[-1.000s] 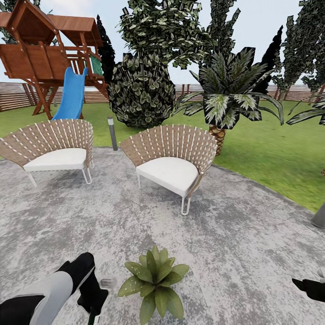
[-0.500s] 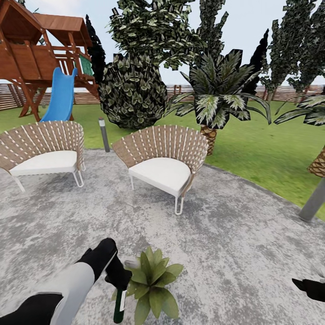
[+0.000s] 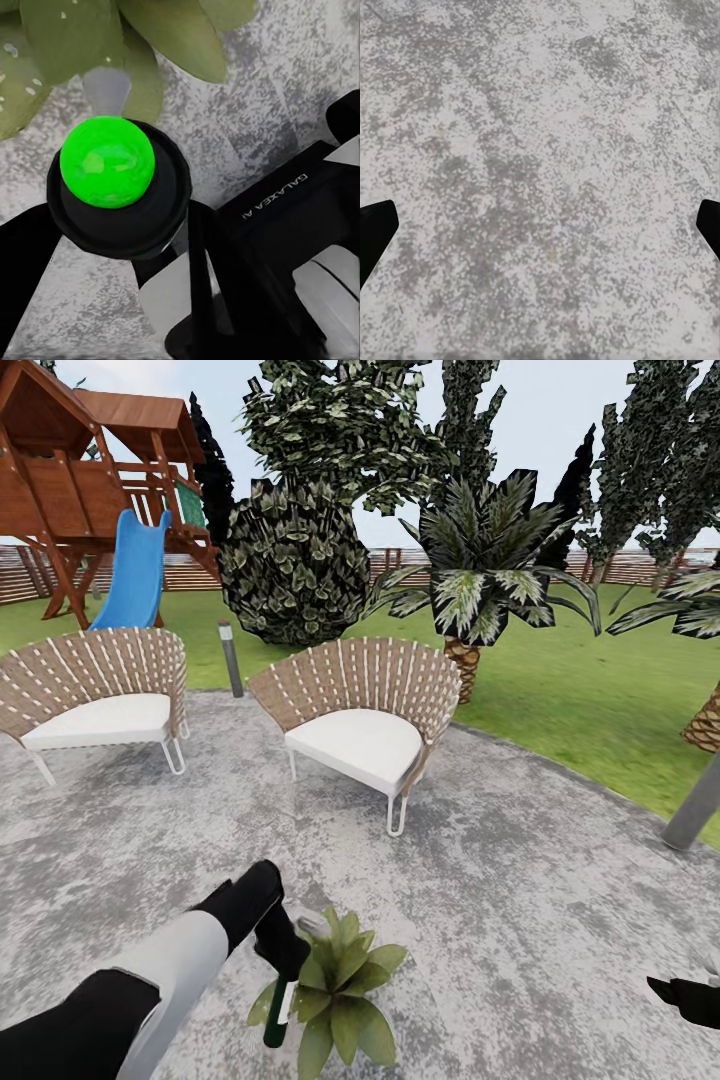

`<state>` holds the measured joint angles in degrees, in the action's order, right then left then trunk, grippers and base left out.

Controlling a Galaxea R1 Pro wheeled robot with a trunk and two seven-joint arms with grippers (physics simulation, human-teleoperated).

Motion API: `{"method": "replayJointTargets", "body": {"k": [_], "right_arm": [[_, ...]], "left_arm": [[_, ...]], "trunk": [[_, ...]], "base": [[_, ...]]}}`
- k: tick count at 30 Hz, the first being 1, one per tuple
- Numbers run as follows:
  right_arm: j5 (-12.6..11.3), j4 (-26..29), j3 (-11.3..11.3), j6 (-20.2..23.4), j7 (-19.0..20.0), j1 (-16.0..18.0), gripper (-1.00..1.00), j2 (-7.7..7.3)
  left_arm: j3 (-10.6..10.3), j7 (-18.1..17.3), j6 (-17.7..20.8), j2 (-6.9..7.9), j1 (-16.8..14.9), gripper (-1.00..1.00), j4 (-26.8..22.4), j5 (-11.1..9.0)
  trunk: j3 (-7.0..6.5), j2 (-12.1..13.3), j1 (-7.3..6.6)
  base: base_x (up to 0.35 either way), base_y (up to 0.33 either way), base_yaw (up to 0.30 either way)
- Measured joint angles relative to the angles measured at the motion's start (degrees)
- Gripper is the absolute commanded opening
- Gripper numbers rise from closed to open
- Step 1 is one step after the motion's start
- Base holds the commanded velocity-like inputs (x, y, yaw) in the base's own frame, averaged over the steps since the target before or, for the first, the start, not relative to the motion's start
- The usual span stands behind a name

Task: Pick up the pesticide atomizer in the garden and spray insectifuge to fully cover both potted plants in the garden.

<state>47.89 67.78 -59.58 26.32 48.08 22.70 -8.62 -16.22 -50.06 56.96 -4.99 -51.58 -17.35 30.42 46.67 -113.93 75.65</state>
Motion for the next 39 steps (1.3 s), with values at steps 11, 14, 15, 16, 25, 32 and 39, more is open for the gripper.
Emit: {"method": "replayJointTargets", "body": {"k": [11,14,15,16,25,32,39], "right_arm": [[0.0,0.0,0.0,0.0,0.0,0.02,1.0,0.0],[0.0,0.0,0.0,0.0,-0.01,0.02,1.0,0.0],[0.0,0.0,0.0,0.0,0.0,0.01,1.0,-0.02],[0.0,0.0,0.0,0.0,0.0,0.02,1.0,-0.02],[0.0,0.0,0.0,0.0,-0.03,0.01,1.0,-0.02],[0.0,0.0,0.0,0.0,-0.01,0.01,1.0,-0.01],[0.0,0.0,0.0,0.0,-0.05,0.01,1.0,-0.01]], "left_arm": [[-5.72,-5.58,-0.16,-0.27,-0.08,-1.0,0.33,0.13],[-5.98,-5.63,-0.18,-0.46,-0.08,-1.0,2.74,0.19],[-6.25,-5.64,-0.17,-0.61,-0.08,-1.0,3.32,0.13],[-7.23,-5.64,-0.23,-0.75,-0.08,-1.0,3.93,0.21],[-12.57,-5.94,-0.26,-0.89,-0.08,-1.0,4.69,0.02],[-12.58,-5.98,-0.27,-0.84,-0.08,-1.0,4.58,0.0],[-12.52,-5.93,-0.28,-0.97,-0.08,-1.0,4.27,0.09]], "trunk": [[0.0,0.0,0.0],[0.0,0.0,0.0],[0.0,0.0,0.0],[0.0,0.0,0.0],[0.0,0.0,0.0],[0.0,0.0,0.0],[0.0,0.0,0.0]], "base": [[0.0,0.0,0.0],[0.0,0.0,0.0],[0.0,0.0,0.0],[0.0,0.0,0.0],[0.0,0.0,0.0],[0.0,0.0,0.0],[0.017,-0.005,0.0]]}}
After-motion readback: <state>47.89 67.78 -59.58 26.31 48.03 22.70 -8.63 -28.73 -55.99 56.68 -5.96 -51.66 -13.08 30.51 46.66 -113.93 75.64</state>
